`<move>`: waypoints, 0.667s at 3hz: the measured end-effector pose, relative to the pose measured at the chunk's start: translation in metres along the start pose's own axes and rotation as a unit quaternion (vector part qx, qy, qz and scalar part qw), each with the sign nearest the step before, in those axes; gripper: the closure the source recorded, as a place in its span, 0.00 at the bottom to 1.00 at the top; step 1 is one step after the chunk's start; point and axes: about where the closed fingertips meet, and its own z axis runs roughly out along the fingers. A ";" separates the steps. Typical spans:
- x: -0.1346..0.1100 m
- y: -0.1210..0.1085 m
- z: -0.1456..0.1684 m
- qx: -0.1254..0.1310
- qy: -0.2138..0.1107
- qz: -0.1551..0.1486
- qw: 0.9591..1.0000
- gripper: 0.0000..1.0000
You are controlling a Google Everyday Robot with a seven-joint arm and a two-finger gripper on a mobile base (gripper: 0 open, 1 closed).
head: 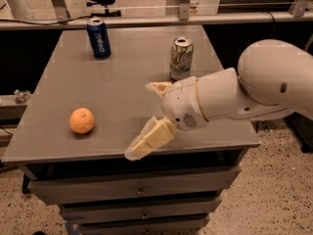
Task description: Move orange near 7up can
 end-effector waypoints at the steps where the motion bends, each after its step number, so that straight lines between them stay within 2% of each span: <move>1: 0.000 0.000 0.000 0.000 0.000 0.000 1.000 0.00; 2: -0.002 0.003 0.017 -0.005 -0.015 -0.005 1.000 0.00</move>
Offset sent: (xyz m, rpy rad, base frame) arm 0.0046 0.0366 -0.0211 0.0808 -0.0190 0.0290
